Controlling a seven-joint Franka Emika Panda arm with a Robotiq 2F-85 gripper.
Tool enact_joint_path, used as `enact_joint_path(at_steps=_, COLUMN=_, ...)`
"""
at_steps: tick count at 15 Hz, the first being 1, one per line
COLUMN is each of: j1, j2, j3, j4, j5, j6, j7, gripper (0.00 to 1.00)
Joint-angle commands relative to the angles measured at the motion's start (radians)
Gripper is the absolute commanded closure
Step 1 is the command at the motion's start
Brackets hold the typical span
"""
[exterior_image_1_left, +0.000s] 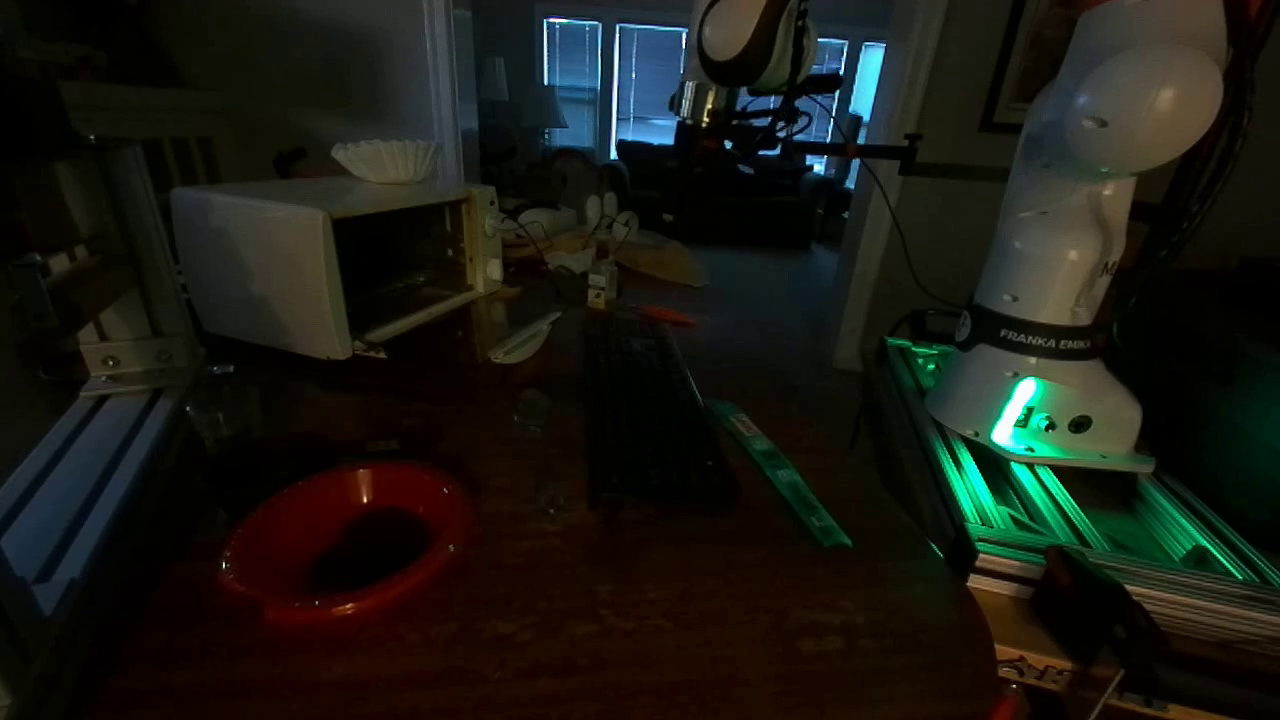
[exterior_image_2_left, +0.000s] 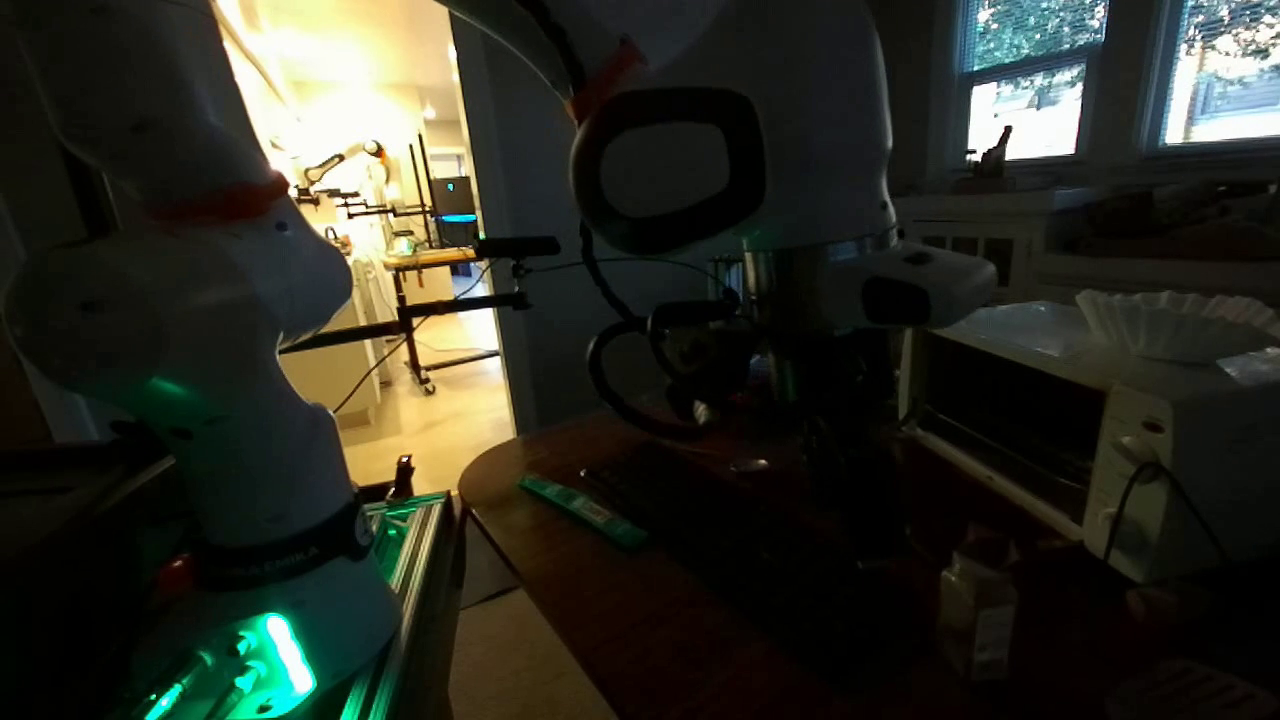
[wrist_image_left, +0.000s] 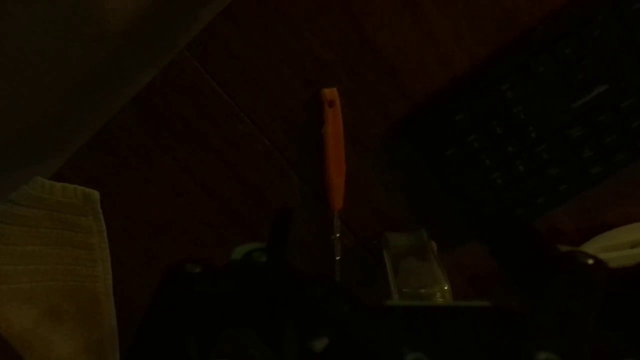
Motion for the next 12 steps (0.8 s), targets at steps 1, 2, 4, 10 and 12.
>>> enact_joint_path(at_steps=1, j1=-0.005, j2=0.130, j3=-0.006, j4=0.079, j5=-0.008, j6=0.039, j7=-0.001, gripper=0.00)
enact_joint_path(at_steps=2, j1=-0.007, j2=0.161, j3=-0.005, j4=0.092, j5=-0.012, j6=0.047, j7=0.000, gripper=0.00)
enact_joint_path(at_steps=4, j1=-0.010, j2=0.208, j3=-0.005, j4=0.113, j5=-0.024, j6=0.059, j7=0.007, gripper=0.00)
enact_joint_path(at_steps=10, j1=-0.020, j2=0.347, j3=-0.002, j4=0.149, j5=-0.018, j6=0.149, j7=0.007, gripper=0.00)
enact_joint_path(at_steps=12, j1=-0.013, j2=0.381, j3=-0.008, j4=0.158, j5=-0.030, j6=0.165, j7=0.034, gripper=0.00)
